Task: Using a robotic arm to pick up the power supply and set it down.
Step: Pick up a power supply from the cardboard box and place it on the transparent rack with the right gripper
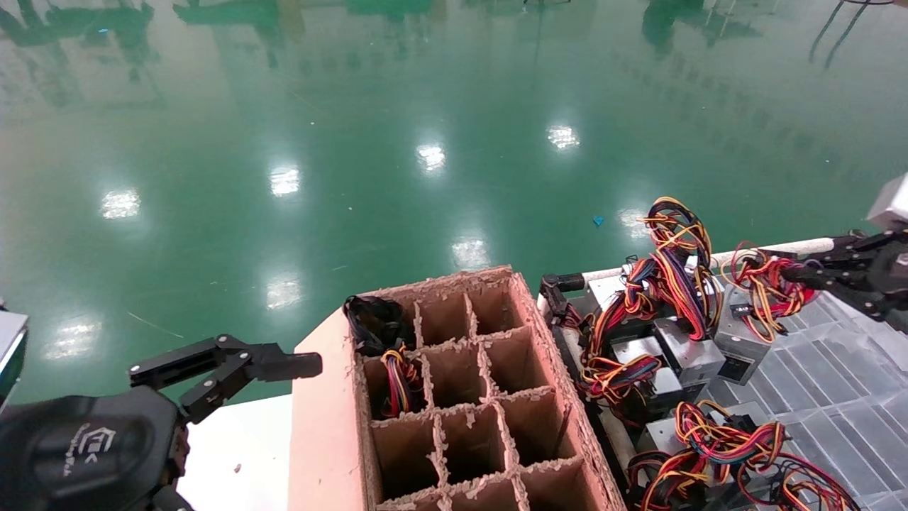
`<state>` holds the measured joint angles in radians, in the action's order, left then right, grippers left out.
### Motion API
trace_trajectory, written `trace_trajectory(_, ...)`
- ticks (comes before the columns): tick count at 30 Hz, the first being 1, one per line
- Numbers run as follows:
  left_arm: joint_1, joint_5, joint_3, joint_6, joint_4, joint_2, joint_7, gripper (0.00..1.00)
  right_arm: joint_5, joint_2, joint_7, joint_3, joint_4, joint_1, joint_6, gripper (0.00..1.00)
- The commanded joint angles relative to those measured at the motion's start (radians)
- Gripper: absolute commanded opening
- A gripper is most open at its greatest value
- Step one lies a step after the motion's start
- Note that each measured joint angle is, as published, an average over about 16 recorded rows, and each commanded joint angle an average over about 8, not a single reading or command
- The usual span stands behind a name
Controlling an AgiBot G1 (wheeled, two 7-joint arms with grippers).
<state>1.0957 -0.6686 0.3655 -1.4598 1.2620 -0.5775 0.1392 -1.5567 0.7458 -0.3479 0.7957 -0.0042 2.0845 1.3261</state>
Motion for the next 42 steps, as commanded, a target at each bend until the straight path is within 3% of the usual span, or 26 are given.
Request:
trace_trajectory(1,0.000,0.000,0.000,0.000,0.000,0.000,0.000,1.00,0.008,-0.012,-0.001,-0.005,-0.006,0.000,0.008,0.00)
trace_trajectory(13,0.000,0.000,0.000,0.000,0.000,0.000,0.000,1.00,0.029,-0.050,-0.012,-0.021,-0.024,-0.016,0.025,0.00)
trace_trajectory(38,0.000,0.000,0.000,0.000,0.000,0.000,0.000,1.00,0.099,0.042,-0.011,-0.071,-0.016,-0.120,-0.120,0.00)
trace_trajectory(42,0.000,0.000,0.000,0.000,0.000,0.000,0.000,1.00,0.105,0.047,-0.014,-0.075,-0.012,-0.130,-0.129,0.17)
